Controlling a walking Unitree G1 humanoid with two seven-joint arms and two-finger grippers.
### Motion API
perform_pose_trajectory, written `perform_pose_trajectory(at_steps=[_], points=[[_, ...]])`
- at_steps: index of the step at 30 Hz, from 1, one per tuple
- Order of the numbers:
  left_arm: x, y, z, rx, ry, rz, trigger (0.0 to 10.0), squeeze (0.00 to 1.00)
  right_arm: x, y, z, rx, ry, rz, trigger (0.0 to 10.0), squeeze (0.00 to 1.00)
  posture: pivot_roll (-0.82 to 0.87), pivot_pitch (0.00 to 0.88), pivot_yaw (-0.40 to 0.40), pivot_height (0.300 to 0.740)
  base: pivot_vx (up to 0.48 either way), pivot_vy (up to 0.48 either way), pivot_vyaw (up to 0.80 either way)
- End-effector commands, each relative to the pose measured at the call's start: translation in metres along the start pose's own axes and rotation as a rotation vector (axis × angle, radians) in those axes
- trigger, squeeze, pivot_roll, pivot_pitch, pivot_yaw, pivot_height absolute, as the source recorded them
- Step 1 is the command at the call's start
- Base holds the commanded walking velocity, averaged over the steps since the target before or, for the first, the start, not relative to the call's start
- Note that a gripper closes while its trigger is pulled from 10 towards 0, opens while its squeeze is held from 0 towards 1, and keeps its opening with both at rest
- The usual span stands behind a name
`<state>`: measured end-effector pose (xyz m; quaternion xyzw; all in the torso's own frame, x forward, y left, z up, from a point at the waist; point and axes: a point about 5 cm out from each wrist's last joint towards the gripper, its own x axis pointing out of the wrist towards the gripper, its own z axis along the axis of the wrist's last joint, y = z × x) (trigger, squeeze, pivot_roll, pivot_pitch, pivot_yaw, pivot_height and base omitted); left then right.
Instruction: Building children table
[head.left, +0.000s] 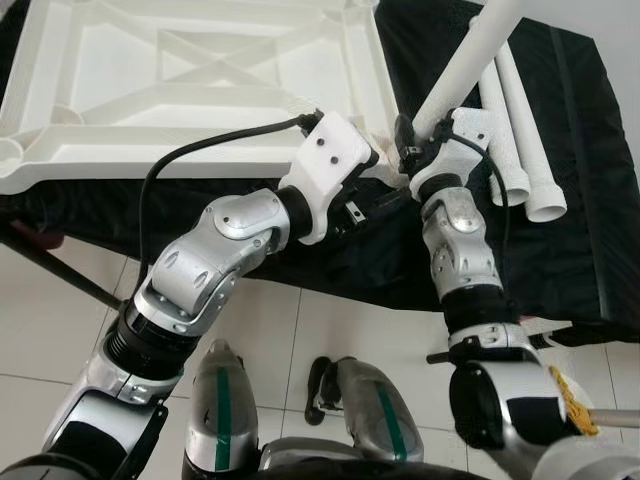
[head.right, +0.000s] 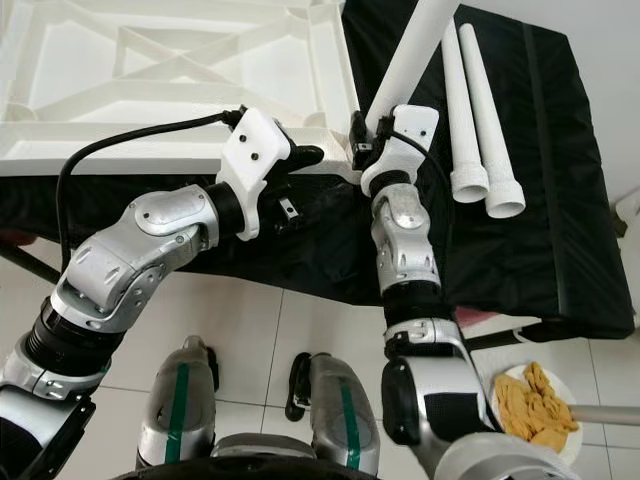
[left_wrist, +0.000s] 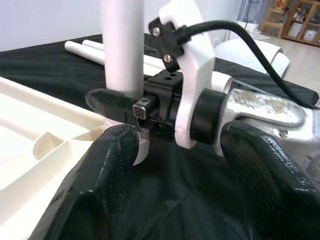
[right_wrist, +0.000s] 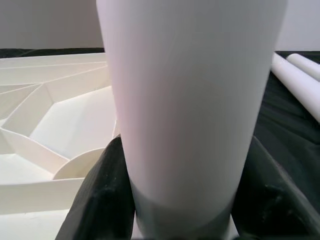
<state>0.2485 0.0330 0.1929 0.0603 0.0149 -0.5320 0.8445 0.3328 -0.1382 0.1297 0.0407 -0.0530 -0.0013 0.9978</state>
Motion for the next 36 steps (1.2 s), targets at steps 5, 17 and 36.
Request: perform_pose_trajectory(at_steps=[5, 17, 36], points=[[0.001, -0.004, -0.002, -0.007, 0.003, -0.037, 10.0, 0.00, -0.012, -0.014, -0.012, -0.053, 0.061, -0.141, 10.0, 0.00, 0.13, 0.041, -0.125, 0.740, 0.000, 0.000, 0.00], [0.001, -0.002, -0.001, -0.002, 0.003, -0.032, 10.0, 0.00, -0.012, -0.011, -0.008, -0.030, 0.045, -0.155, 10.0, 1.00, 0.13, 0.046, -0.122, 0.740, 0.000, 0.000, 0.00], [0.001, 0.000, 0.001, 0.002, -0.001, -0.025, 10.0, 0.00, 0.008, -0.025, 0.008, 0.018, 0.006, 0.156, 10.0, 0.00, 0.13, 0.047, -0.120, 0.740, 0.000, 0.000, 0.00]])
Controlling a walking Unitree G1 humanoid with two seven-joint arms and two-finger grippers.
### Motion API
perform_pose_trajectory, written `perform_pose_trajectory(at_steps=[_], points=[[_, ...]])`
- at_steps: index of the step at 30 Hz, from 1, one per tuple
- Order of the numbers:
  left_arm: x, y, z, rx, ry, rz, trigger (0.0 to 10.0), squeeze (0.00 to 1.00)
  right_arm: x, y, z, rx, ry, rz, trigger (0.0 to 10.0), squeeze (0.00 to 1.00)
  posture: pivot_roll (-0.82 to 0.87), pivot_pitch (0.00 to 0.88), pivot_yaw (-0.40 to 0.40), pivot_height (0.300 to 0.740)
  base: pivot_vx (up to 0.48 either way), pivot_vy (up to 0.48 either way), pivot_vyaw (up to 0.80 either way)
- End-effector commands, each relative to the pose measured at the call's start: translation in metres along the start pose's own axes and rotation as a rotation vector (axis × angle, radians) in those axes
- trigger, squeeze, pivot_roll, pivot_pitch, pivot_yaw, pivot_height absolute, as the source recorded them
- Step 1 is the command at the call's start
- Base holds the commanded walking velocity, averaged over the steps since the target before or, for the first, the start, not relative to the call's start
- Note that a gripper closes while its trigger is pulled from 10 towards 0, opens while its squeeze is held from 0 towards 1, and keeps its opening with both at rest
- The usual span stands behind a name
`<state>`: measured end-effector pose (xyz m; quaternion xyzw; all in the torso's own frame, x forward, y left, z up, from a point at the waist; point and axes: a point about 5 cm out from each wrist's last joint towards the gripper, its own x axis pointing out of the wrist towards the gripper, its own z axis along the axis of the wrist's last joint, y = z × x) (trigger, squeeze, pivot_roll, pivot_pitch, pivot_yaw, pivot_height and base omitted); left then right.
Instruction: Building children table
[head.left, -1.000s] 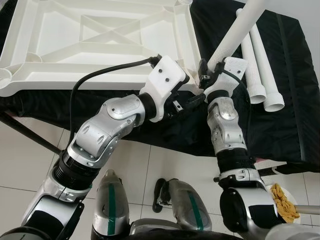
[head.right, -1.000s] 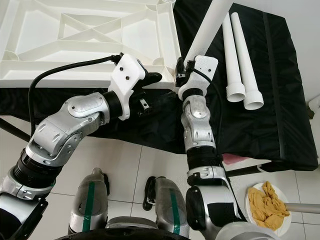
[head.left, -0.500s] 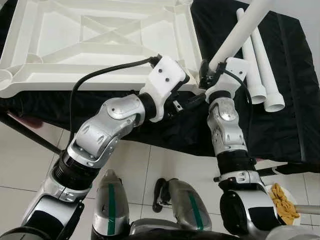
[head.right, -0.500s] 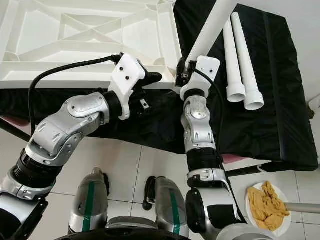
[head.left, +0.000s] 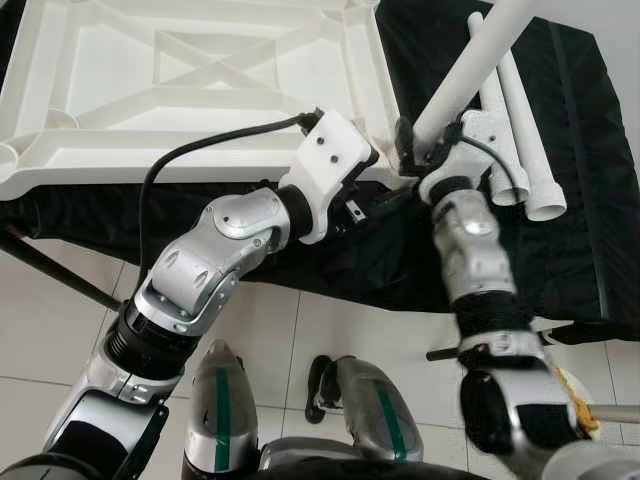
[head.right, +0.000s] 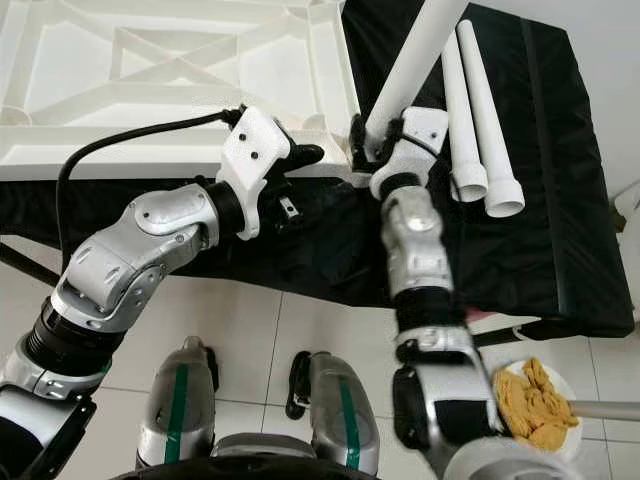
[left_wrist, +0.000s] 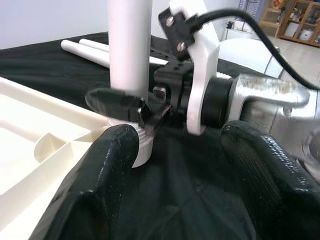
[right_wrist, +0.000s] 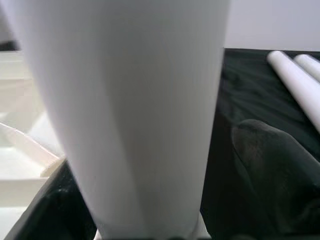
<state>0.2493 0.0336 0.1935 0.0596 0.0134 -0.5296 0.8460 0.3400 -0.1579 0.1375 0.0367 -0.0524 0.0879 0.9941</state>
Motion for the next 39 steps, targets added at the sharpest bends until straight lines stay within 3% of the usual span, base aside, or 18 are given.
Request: perform_pose_trajectory(at_steps=[1, 16, 29, 30, 31, 32, 39], points=[[0.001, -0.001, 0.000, 0.004, 0.002, -0.028, 10.0, 0.00, 0.002, -0.007, 0.002, 0.000, -0.001, 0.094, 10.0, 0.00, 0.13, 0.046, -0.120, 0.740, 0.000, 0.000, 0.00], [-0.002, 0.001, 0.001, 0.007, 0.005, -0.019, 10.0, 0.00, 0.008, -0.010, 0.001, -0.014, 0.041, 0.422, 10.0, 0.00, 0.14, 0.052, -0.110, 0.740, 0.000, 0.000, 0.00], [-0.002, 0.002, 0.002, 0.008, 0.004, -0.016, 10.0, 0.00, 0.015, -0.025, 0.001, -0.041, 0.091, 0.480, 10.0, 0.00, 0.15, 0.051, -0.111, 0.740, 0.000, 0.000, 0.00], [-0.002, 0.002, 0.002, 0.008, 0.004, -0.016, 10.0, 0.00, 0.015, -0.026, 0.000, -0.043, 0.094, 0.479, 5.5, 0.00, 0.15, 0.051, -0.111, 0.740, 0.000, 0.000, 0.00], [-0.002, 0.002, 0.002, 0.008, 0.004, -0.016, 10.0, 0.00, 0.015, -0.026, 0.000, -0.043, 0.094, 0.479, 5.5, 0.00, 0.15, 0.051, -0.111, 0.740, 0.000, 0.000, 0.00], [-0.002, 0.001, 0.002, 0.007, 0.004, -0.016, 10.0, 0.00, 0.015, -0.028, 0.000, -0.043, 0.093, 0.481, 0.0, 0.00, 0.15, 0.049, -0.110, 0.740, 0.000, 0.000, 0.00], [-0.001, 0.000, 0.001, 0.009, 0.004, -0.023, 10.0, 0.00, 0.011, -0.035, -0.004, -0.034, 0.105, 0.493, 0.0, 0.00, 0.14, 0.043, -0.108, 0.740, 0.000, 0.000, 0.00]])
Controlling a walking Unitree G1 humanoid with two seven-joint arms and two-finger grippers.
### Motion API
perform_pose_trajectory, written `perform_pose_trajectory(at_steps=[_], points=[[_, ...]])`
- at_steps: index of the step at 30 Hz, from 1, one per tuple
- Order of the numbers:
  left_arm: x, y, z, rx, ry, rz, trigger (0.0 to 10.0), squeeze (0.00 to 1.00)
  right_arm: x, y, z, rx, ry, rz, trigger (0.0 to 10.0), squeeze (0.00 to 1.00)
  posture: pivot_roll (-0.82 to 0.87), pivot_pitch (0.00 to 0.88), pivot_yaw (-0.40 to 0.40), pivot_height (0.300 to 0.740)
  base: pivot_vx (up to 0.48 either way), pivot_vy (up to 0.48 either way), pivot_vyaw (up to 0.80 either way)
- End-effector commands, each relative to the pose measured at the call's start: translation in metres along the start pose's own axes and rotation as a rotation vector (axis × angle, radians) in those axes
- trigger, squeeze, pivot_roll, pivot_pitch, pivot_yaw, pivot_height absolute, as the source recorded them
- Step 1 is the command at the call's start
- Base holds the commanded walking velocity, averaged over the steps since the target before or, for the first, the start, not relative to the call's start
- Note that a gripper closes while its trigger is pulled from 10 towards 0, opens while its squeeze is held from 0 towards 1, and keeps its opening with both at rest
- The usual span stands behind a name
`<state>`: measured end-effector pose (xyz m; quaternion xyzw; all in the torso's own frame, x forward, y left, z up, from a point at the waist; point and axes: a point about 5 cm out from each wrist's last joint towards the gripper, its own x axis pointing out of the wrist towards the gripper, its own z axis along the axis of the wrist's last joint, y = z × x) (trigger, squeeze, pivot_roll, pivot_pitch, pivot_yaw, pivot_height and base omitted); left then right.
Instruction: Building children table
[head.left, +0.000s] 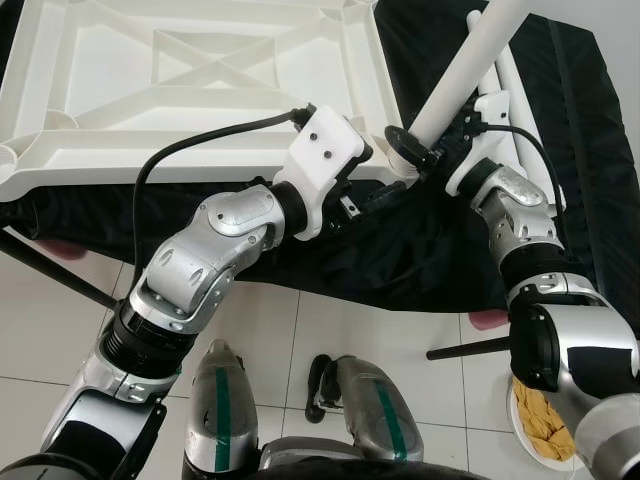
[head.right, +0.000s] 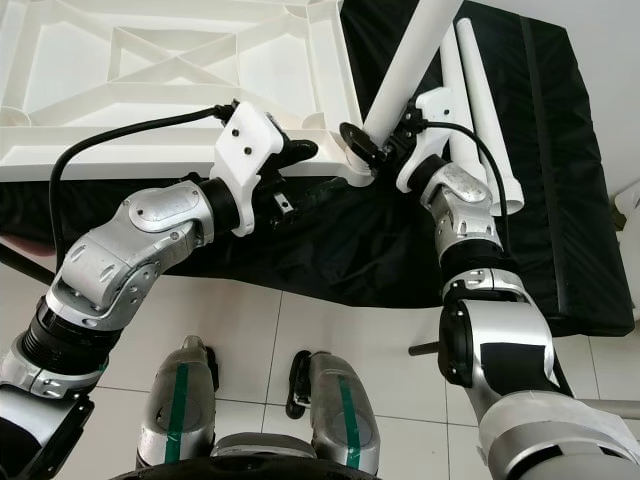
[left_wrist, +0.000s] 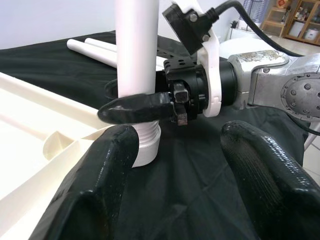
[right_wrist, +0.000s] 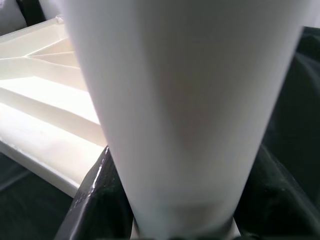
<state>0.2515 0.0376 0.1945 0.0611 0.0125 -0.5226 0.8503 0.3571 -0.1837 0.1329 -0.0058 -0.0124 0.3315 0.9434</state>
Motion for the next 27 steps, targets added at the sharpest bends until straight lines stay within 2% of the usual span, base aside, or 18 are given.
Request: perform_pose_trajectory(at_steps=[1, 4, 5, 7, 8, 15, 17, 22, 23, 27], points=[[0.002, -0.004, 0.001, 0.006, 0.004, -0.040, 10.0, 0.00, -0.004, -0.005, 0.000, 0.015, 0.001, -0.007, 0.0, 0.00, 0.14, 0.043, -0.108, 0.740, 0.000, 0.000, 0.00], [0.002, -0.004, 0.001, 0.006, 0.003, -0.041, 10.0, 0.00, -0.005, -0.006, -0.001, 0.017, 0.001, -0.001, 0.0, 0.00, 0.14, 0.043, -0.108, 0.740, 0.000, 0.000, 0.00], [0.002, -0.004, 0.001, 0.006, 0.003, -0.043, 10.0, 0.00, -0.006, -0.007, -0.002, 0.019, 0.007, -0.005, 0.6, 0.00, 0.14, 0.041, -0.112, 0.740, 0.000, 0.000, 0.00], [0.002, -0.004, 0.001, 0.006, 0.003, -0.044, 10.0, 0.00, -0.006, -0.007, -0.003, 0.021, 0.012, -0.007, 0.6, 0.00, 0.14, 0.041, -0.112, 0.740, 0.000, 0.000, 0.00], [0.003, -0.005, 0.001, 0.005, 0.002, -0.046, 10.0, 0.00, -0.007, -0.007, -0.004, 0.025, 0.010, -0.016, 10.0, 0.00, 0.14, 0.040, -0.115, 0.740, 0.000, 0.000, 0.00], [0.003, -0.007, 0.000, 0.001, 0.002, -0.049, 10.0, 0.00, -0.005, -0.007, -0.003, 0.041, -0.030, -0.062, 10.0, 0.00, 0.14, 0.038, -0.122, 0.740, 0.000, 0.000, 0.00], [0.003, -0.008, -0.001, -0.001, 0.002, -0.049, 10.0, 0.00, -0.003, -0.008, -0.002, 0.040, -0.051, -0.151, 10.0, 0.00, 0.14, 0.036, -0.124, 0.740, 0.000, 0.000, 0.00], [0.003, -0.009, -0.001, -0.005, 0.002, -0.051, 10.0, 0.00, 0.000, -0.007, -0.002, 0.056, -0.074, -0.243, 10.0, 0.00, 0.14, 0.034, -0.126, 0.740, 0.000, 0.000, 0.00], [0.003, -0.009, -0.002, -0.006, 0.003, -0.052, 10.0, 0.00, 0.002, -0.005, -0.002, 0.055, -0.074, -0.295, 10.0, 0.00, 0.14, 0.033, -0.127, 0.740, 0.000, 0.000, 0.00], [0.003, -0.010, -0.002, -0.006, 0.004, -0.053, 10.0, 0.00, 0.005, -0.002, 0.000, 0.060, -0.083, -0.342, 10.0, 0.00, 0.14, 0.031, -0.129, 0.740, 0.000, 0.000, 0.00]])
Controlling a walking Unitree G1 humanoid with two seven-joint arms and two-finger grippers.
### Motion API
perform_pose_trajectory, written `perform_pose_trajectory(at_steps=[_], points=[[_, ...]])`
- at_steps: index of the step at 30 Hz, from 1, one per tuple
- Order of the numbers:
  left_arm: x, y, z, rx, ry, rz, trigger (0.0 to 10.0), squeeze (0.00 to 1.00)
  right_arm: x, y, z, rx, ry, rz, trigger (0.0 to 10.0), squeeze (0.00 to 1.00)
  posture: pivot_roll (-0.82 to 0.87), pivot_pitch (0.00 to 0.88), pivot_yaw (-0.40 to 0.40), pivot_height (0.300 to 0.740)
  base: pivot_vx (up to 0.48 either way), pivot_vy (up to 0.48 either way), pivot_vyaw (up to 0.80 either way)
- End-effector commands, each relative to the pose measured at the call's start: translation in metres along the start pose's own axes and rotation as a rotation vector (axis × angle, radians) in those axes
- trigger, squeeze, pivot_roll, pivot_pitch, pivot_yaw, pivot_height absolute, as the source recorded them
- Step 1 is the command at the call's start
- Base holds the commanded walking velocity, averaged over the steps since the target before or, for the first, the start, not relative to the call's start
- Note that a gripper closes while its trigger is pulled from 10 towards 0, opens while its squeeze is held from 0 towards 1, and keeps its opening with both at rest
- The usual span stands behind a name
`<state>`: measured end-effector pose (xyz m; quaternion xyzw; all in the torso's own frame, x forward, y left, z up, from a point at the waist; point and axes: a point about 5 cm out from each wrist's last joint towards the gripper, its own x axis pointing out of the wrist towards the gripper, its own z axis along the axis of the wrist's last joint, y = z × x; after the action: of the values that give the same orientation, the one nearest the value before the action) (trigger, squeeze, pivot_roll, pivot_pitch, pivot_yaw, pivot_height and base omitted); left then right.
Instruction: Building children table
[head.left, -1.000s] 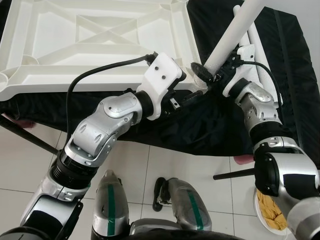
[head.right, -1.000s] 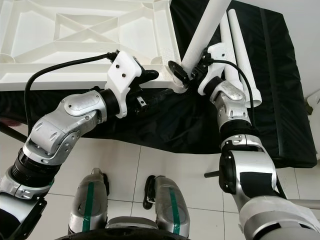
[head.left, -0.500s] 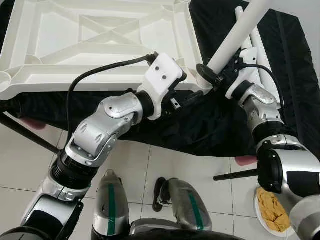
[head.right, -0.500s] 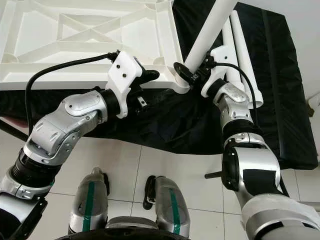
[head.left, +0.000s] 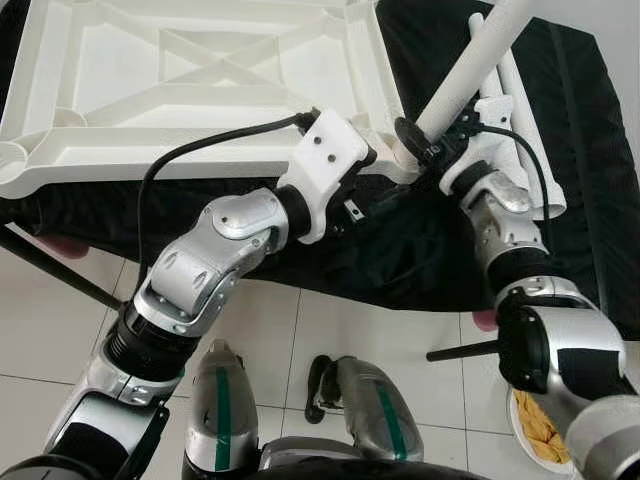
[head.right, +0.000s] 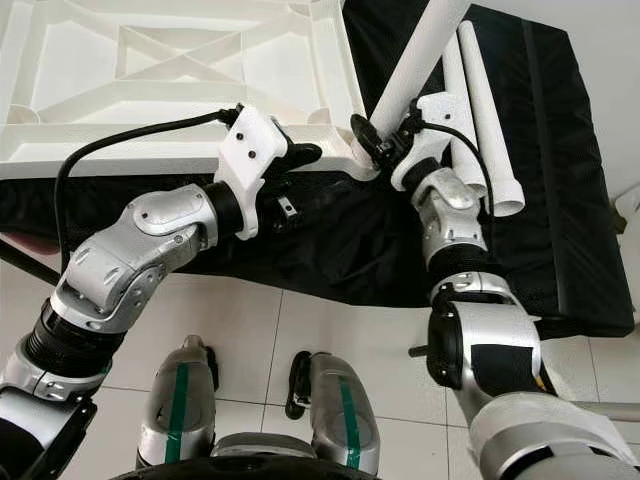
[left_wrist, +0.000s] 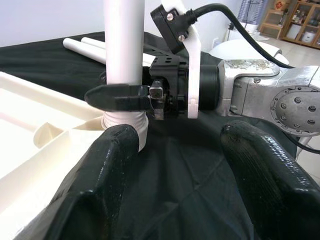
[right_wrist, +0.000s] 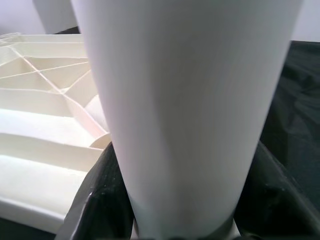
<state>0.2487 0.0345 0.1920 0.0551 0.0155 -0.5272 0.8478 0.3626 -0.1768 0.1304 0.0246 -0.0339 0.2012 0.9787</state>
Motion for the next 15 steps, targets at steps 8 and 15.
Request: perform_pose_trajectory(at_steps=[8, 15], points=[[0.001, -0.007, -0.001, 0.004, 0.009, -0.048, 10.0, 0.00, -0.009, 0.012, 0.002, 0.035, -0.043, -0.319, 10.0, 0.00, 0.14, 0.033, -0.127, 0.740, 0.000, 0.000, 0.00], [0.002, -0.007, -0.001, 0.003, 0.008, -0.051, 10.0, 0.00, -0.020, 0.027, 0.000, 0.017, -0.039, -0.500, 10.0, 0.00, 0.13, 0.034, -0.128, 0.740, 0.000, 0.000, 0.00]])
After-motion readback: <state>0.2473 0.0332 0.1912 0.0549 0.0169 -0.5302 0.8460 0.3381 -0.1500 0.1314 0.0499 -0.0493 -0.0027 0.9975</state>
